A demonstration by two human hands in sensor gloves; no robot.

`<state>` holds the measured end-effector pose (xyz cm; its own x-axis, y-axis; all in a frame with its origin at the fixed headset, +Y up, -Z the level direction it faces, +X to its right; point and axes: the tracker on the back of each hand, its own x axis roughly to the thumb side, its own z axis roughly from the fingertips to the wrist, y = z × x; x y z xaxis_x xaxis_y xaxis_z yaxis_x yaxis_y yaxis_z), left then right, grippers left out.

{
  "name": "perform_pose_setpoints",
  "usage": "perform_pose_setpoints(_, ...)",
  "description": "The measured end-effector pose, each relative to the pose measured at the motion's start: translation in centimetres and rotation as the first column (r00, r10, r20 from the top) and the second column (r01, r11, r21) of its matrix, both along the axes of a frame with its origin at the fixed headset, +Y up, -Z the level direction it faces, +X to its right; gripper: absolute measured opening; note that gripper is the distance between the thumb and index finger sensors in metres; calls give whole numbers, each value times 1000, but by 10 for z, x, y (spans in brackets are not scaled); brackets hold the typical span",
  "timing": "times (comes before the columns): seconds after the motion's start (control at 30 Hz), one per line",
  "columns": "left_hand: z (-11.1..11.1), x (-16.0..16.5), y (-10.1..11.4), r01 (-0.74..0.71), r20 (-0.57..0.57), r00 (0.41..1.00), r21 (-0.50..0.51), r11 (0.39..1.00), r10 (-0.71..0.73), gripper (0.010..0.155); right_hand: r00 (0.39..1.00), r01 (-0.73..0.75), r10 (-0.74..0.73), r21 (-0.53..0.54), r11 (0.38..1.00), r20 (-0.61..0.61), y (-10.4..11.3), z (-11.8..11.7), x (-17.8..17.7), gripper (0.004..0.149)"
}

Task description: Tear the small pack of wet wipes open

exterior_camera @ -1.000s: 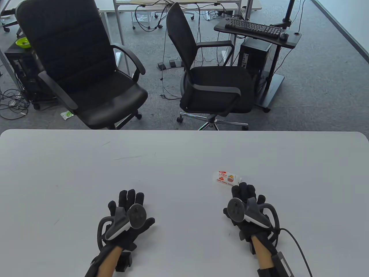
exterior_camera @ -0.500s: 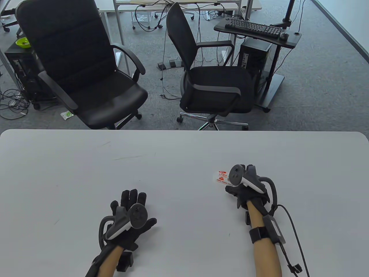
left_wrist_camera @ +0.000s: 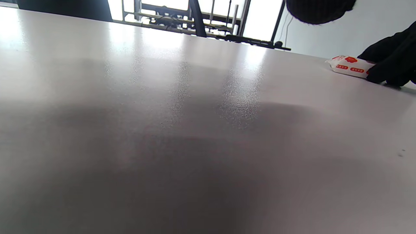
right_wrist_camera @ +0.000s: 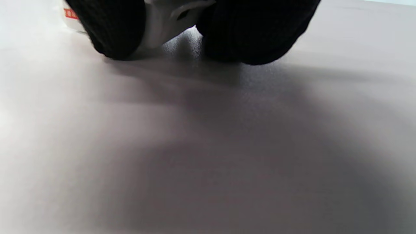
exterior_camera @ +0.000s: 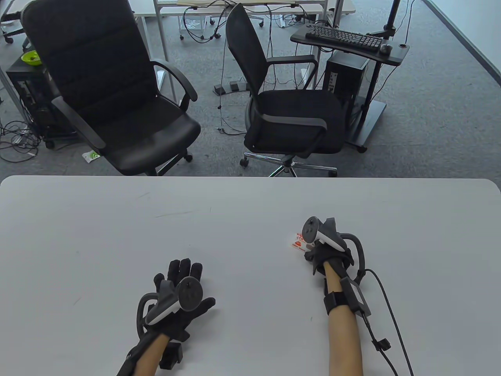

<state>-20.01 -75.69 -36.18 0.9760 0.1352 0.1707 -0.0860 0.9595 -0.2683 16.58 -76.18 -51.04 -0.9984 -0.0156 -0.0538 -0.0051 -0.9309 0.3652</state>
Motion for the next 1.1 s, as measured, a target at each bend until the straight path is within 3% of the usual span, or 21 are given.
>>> perform_pose_setpoints(0.27,4,7,10,-172,72,984,90,981,166,93,954,205,-173,111,972,-245,28,41,-42,69)
perform_pose_setpoints(0.47,8,22,16,-260,141,960,130,957,242,98,872,268,-199,96,959,-447,41,78,-92,68)
perform_pose_setpoints(0.63,11,31,16,-283,185,948,108,953,260,97,798,330,-241,66,942,-552,40,104,-127,69)
perform_pose_setpoints(0.73,11,34,14,-281,190,948,115,953,256,88,761,372,-284,34,928,-583,37,113,-140,69)
perform_pose_setpoints(0.8,11,29,16,-273,136,959,195,942,249,71,764,341,-256,35,939,-592,34,116,-142,69)
perform_pose_setpoints(0.93,11,27,17,-285,125,956,202,937,264,69,744,458,-402,-32,889,-534,32,122,-138,72)
perform_pose_setpoints(1.1,12,30,16,-240,104,970,234,942,221,70,737,577,-494,47,816,-461,39,134,-133,68)
